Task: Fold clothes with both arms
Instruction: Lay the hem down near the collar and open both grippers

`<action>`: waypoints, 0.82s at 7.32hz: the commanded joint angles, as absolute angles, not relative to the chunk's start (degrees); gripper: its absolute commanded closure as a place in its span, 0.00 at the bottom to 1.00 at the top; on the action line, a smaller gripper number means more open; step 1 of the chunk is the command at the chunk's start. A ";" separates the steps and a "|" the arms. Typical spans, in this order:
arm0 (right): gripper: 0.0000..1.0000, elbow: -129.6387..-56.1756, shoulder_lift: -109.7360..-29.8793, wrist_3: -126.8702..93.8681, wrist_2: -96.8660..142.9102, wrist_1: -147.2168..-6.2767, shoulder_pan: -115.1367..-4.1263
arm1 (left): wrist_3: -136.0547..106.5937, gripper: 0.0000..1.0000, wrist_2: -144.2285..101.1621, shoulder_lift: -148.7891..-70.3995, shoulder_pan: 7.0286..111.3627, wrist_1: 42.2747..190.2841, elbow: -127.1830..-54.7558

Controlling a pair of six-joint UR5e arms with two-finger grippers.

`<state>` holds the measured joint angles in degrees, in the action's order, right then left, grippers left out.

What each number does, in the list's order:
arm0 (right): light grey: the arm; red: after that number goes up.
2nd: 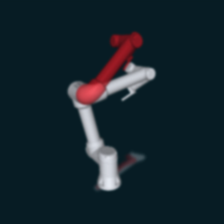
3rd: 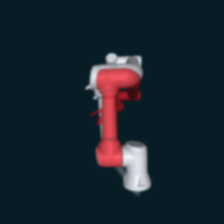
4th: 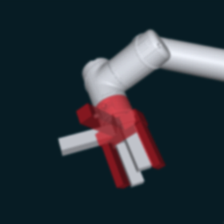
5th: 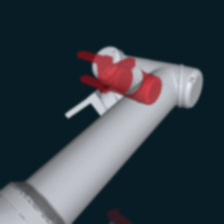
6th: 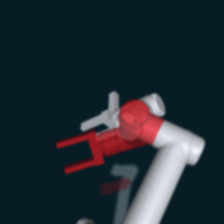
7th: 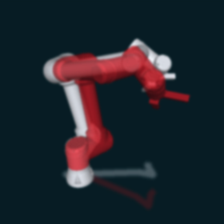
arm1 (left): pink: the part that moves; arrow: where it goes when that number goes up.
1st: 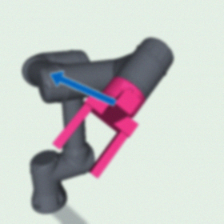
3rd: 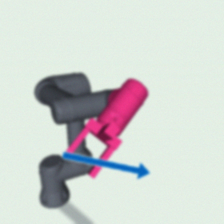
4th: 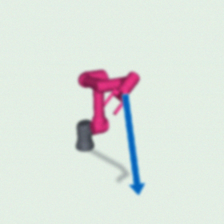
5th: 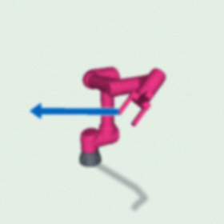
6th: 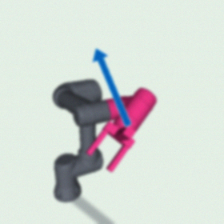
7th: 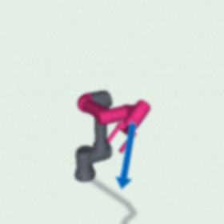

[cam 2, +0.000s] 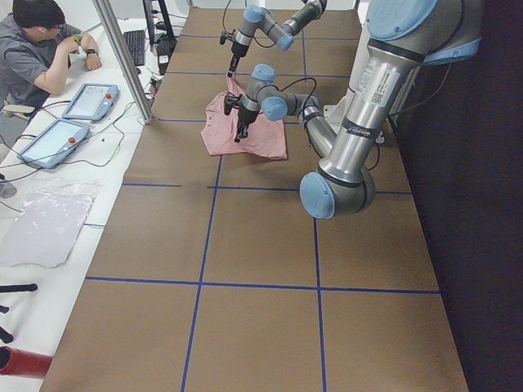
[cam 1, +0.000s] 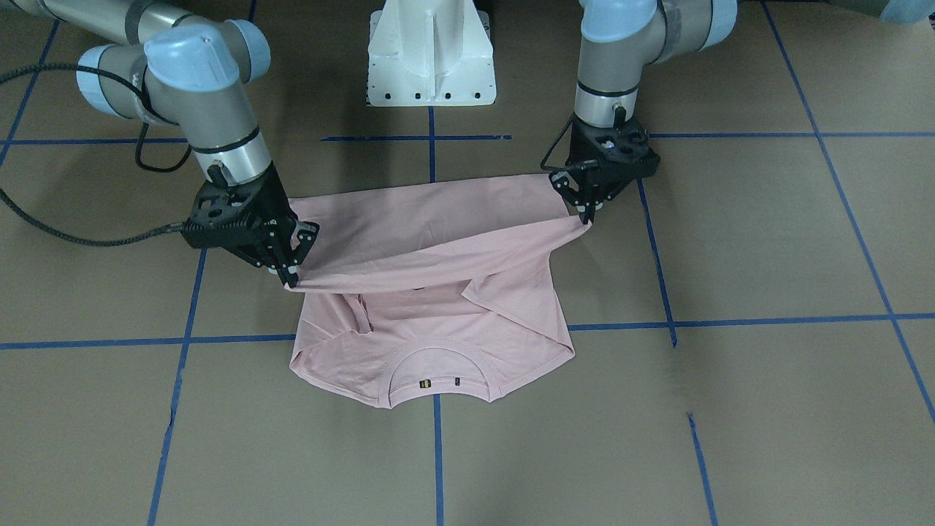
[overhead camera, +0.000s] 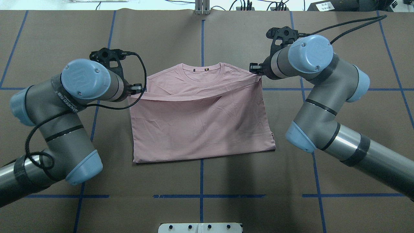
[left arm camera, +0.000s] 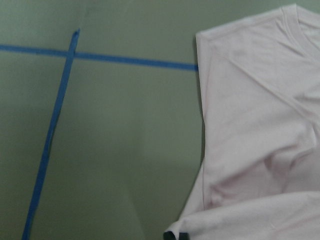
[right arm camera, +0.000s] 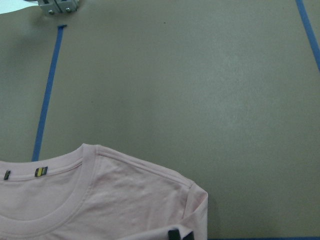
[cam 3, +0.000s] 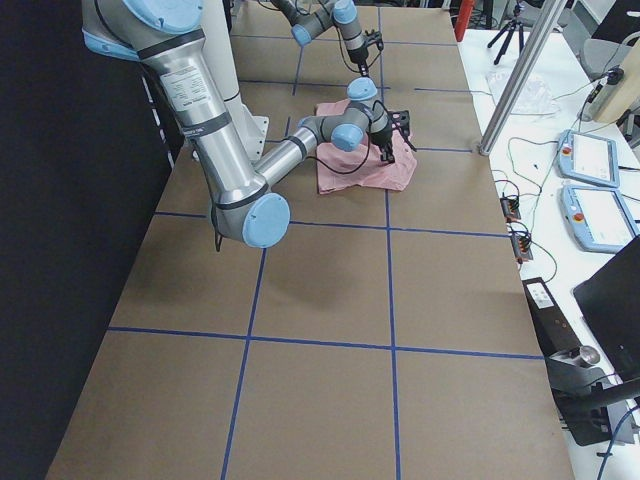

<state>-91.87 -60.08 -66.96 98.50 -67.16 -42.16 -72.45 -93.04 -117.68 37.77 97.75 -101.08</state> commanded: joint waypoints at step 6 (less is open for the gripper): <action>1.00 -76.83 -53.27 -66.97 98.70 -60.12 -45.26 | -72.07 1.00 -92.99 -121.55 41.92 111.18 -85.52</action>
